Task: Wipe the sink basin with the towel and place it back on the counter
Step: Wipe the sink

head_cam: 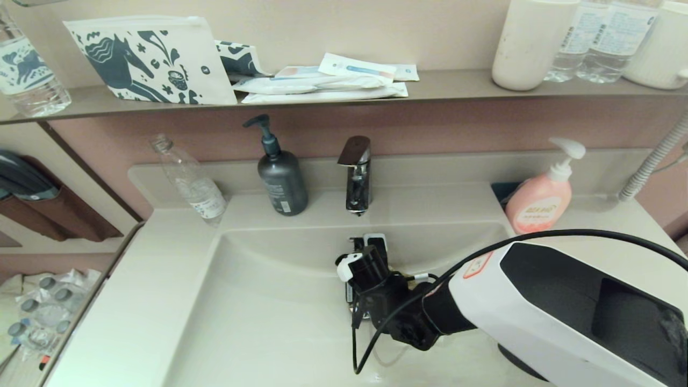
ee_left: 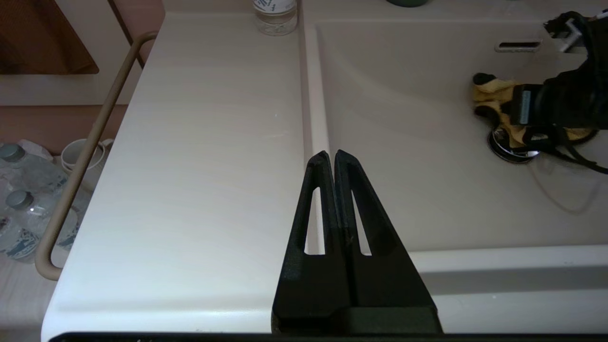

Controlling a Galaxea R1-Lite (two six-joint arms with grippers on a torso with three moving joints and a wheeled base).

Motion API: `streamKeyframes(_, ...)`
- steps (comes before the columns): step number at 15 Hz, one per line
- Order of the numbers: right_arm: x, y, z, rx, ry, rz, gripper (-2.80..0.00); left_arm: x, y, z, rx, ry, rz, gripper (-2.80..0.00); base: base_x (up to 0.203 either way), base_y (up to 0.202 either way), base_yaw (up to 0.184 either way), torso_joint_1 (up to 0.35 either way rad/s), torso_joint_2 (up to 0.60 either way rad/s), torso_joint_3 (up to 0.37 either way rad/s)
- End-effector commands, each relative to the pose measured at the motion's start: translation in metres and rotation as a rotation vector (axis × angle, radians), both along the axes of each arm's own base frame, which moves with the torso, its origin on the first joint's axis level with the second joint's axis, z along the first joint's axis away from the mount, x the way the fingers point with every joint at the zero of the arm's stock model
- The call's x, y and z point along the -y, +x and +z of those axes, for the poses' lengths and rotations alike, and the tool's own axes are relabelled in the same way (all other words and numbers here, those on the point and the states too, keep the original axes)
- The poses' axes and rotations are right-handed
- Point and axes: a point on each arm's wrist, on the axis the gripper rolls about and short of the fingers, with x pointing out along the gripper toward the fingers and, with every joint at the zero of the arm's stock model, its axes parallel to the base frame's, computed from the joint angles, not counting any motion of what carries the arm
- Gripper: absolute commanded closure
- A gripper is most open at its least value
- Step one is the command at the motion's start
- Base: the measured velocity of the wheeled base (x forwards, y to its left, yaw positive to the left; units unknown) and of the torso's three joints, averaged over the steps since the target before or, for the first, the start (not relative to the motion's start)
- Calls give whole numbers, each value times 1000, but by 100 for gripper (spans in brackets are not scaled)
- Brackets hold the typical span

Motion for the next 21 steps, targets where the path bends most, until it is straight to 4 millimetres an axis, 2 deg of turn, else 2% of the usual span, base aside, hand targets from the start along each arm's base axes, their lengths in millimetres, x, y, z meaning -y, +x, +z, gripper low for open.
streamKeyframes(1,-19,-8,-6,8,12,42,0,0,0,0,-1,0,0,0,0,0,0,0,0,0)
streamKeyframes(7,-59,-40,12,-50,14,198,0,0,0,0,-1,0,0,0,0,0,0,0,0,0)
streamKeyframes(11,-68,-55,16,-138,-16,282,0,0,0,0,-1,0,0,0,0,0,0,0,0,0)
streamKeyframes(16,-58,-67,21,-298,-95,349,0,0,0,0,-1,0,0,0,0,0,0,0,0,0)
streamKeyframes(18,-45,-71,26,-376,-174,338,0,0,0,0,-1,0,0,0,0,0,0,0,0,0)
streamKeyframes(21,-19,-68,37,-449,-256,281,0,0,0,0,-1,0,0,0,0,0,0,0,0,0)
